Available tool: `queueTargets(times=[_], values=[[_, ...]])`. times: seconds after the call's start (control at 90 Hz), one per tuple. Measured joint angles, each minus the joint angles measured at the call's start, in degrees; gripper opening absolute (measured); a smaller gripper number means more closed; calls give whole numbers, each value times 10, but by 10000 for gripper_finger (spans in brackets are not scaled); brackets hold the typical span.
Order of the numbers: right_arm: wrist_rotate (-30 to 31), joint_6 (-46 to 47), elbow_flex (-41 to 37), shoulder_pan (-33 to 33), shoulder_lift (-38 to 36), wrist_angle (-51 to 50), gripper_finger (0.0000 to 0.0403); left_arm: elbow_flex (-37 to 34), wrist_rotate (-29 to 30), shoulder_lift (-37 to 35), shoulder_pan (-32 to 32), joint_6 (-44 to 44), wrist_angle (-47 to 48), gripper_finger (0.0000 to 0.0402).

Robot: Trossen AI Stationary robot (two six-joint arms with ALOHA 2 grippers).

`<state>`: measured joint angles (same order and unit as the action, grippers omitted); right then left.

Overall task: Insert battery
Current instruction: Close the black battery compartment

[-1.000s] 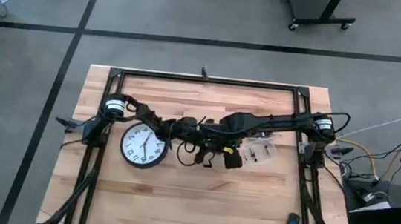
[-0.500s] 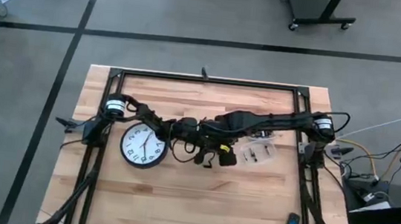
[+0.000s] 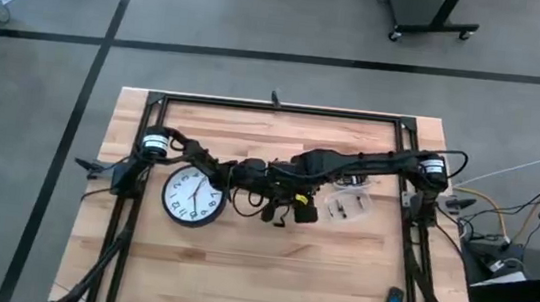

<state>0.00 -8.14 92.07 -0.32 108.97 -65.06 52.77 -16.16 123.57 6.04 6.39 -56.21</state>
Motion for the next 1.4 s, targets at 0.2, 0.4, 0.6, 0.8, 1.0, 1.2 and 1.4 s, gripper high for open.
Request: queueTargets(times=[0.2,0.4,0.6,0.8,1.0,1.2,1.4], values=[[-6,-34,1,0,10,-7,101,0,-14,0,1,3,0,102],[-20,-62,0,0,12,-5,86,0,-22,0,0,9,0,106],[-39,-125,-1,9,9,-5,85,0,-48,0,-1,19,1,100],[-21,-222,-1,29,12,-3,85,0,-113,0,1,32,5,102],[-3,-284,1,55,12,-5,85,-1,-133,0,1,39,8,91],[-5,-249,3,56,12,-2,85,-1,-137,1,1,38,2,107],[-9,-243,3,56,12,0,85,-4,-131,5,-5,36,-2,162]])
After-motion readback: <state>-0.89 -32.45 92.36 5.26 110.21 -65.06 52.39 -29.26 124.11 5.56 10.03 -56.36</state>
